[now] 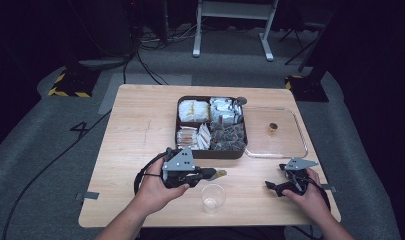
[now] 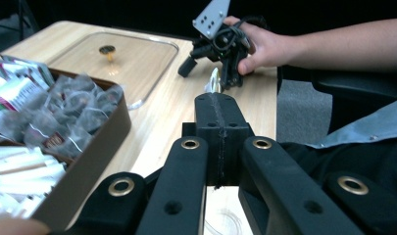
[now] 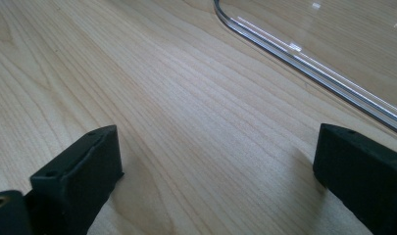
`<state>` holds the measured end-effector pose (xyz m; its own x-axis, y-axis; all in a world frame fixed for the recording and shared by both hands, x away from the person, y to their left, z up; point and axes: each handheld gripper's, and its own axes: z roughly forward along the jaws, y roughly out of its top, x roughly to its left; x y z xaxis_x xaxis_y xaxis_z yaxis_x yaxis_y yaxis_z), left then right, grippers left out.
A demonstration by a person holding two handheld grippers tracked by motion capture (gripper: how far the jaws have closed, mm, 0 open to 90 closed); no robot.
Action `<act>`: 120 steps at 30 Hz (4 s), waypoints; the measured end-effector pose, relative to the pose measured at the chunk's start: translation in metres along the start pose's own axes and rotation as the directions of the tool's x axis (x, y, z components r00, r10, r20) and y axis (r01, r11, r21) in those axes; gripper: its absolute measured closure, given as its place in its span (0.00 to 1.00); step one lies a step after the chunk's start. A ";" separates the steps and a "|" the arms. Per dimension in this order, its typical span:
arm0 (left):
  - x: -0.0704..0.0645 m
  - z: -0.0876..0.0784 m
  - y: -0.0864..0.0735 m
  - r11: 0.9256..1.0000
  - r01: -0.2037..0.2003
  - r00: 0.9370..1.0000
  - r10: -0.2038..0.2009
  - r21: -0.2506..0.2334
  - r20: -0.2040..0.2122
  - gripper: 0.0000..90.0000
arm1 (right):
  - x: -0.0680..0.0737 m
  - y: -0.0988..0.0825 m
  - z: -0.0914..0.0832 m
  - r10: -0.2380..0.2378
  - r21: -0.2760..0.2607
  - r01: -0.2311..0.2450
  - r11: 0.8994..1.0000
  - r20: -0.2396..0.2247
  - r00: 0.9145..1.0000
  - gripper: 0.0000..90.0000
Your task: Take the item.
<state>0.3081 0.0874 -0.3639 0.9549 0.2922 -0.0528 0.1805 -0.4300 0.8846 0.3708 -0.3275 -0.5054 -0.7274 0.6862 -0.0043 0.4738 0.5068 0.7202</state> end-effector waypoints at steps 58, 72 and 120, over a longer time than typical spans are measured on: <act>-0.011 0.034 -0.042 0.995 0.043 0.997 -0.049 0.093 0.056 0.66 | 0.000 0.000 0.000 0.000 0.000 0.000 1.000 0.000 1.000 0.05; 0.003 -0.007 -0.042 0.994 0.086 0.985 -0.076 0.062 -0.153 0.45 | 0.000 0.000 0.000 -0.005 -0.001 0.005 1.000 -0.004 1.000 0.05; 0.051 -0.054 -0.167 0.847 0.421 0.829 -0.216 0.323 -0.516 0.25 | 0.000 0.000 0.000 -0.003 -0.001 0.003 1.000 -0.005 1.000 0.05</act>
<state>0.3140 0.2207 -0.4891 0.6312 0.7756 0.0045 0.6314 -0.5172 0.5778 0.3704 -0.3278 -0.5054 -0.7313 0.6821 -0.0032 0.4711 0.5084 0.7208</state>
